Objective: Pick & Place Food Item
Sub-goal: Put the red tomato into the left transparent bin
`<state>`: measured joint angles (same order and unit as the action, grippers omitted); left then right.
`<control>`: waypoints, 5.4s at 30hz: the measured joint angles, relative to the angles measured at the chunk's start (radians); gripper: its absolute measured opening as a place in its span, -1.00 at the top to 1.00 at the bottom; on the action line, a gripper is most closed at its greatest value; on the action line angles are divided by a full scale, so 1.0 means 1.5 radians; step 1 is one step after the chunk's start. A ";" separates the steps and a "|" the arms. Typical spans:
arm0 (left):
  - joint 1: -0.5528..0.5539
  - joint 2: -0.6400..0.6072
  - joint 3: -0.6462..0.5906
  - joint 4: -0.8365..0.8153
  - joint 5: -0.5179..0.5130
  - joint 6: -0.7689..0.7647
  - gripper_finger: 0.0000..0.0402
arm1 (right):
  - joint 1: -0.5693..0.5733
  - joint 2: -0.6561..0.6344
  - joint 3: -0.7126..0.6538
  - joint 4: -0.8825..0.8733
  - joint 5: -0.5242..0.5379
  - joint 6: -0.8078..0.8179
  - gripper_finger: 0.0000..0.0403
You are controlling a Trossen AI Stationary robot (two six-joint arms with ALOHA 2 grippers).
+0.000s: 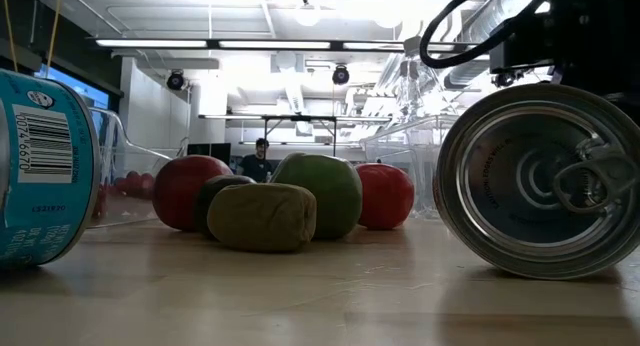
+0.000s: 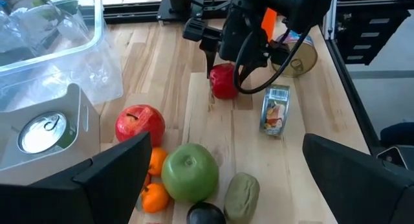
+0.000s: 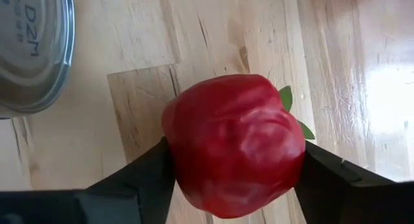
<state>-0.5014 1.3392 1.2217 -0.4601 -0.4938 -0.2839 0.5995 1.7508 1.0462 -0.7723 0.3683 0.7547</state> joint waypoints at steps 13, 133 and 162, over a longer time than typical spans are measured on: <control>-0.004 0.054 -0.001 0.012 -0.003 0.143 -0.94 | 0.015 -0.047 0.062 -0.052 0.080 0.020 -0.13; -0.063 0.127 -0.001 0.160 -0.292 -0.082 -0.19 | 0.236 -0.187 0.109 0.051 0.445 0.023 -0.72; -0.064 -0.066 -0.005 -0.607 -0.083 -0.621 -0.24 | 0.227 -0.186 0.109 0.047 0.448 0.019 -0.71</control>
<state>-0.5976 1.2402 1.2149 -1.3698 -0.6177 -1.2148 0.9398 1.4715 1.2098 -0.7017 1.0405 0.7830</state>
